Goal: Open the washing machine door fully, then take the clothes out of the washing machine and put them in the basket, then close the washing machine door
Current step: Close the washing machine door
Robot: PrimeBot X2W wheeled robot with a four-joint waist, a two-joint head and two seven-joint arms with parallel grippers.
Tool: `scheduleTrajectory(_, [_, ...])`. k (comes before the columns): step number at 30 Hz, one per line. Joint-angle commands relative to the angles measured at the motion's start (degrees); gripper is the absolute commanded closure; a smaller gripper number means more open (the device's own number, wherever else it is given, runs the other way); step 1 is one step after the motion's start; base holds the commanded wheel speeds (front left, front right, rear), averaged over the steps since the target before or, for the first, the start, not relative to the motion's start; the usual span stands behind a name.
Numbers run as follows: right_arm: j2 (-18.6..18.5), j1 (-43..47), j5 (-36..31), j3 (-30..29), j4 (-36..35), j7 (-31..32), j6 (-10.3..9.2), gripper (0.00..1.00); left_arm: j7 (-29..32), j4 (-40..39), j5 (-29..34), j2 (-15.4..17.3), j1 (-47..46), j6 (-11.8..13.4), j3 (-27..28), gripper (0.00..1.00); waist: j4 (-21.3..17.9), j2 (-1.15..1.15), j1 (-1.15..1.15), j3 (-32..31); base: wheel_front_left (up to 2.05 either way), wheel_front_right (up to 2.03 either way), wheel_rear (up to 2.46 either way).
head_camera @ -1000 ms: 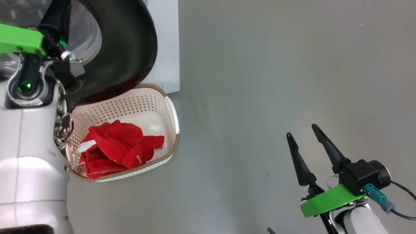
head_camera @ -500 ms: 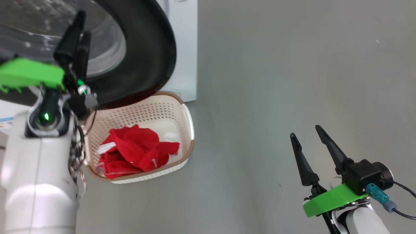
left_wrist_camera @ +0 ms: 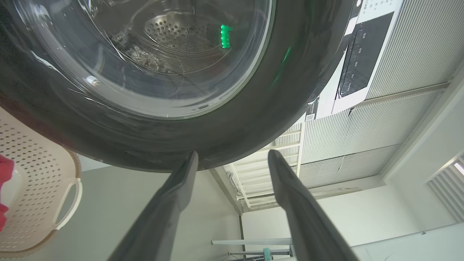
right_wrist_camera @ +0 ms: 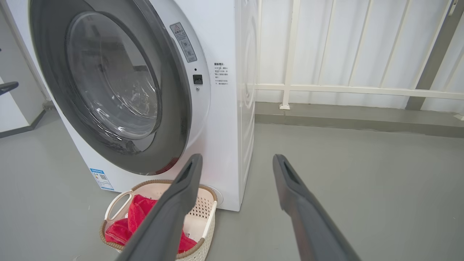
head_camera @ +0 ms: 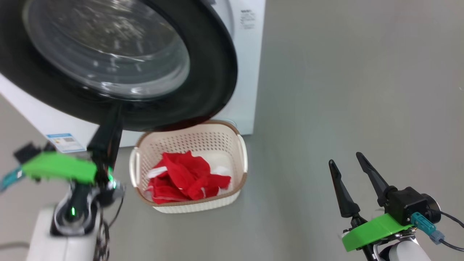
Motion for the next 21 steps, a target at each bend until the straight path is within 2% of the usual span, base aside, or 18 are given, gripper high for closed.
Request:
scheduleTrajectory(1, [-0.4, -0.3, 0.5, 1.1, -1.1, -0.5, 0.26, 0.00, -1.0, -2.9, 1.4, 2.0, 1.5, -0.3, 1.5, 0.00, 2.7, 0.00, 0.00, -2.8, 0.00, 0.00, 0.00])
scheduleTrajectory(11, [-0.4, 2.1, 0.5, 0.3, -0.6, -0.5, 0.26, 0.00, -14.2, -15.6, 19.4, 5.6, 16.7, -0.8, -3.4, 0.00, 5.4, 0.00, 0.00, -6.6, 0.00, 0.00, 0.00])
scheduleTrajectory(18, [-0.4, 3.8, -0.3, -0.5, -0.9, -0.5, 0.26, 0.00, -24.6, -22.6, 34.2, 8.5, 24.5, -0.9, -7.6, 0.00, 5.5, 0.00, 0.00, -8.8, 0.00, 0.00, 0.00])
scheduleTrajectory(21, [-0.4, 4.4, -1.0, -0.8, -1.4, -0.5, 0.26, 0.00, -27.4, -23.2, 41.3, 9.8, 26.4, 0.4, -8.7, 0.00, 5.5, 0.00, 0.00, -9.7, 0.00, 0.00, 0.00])
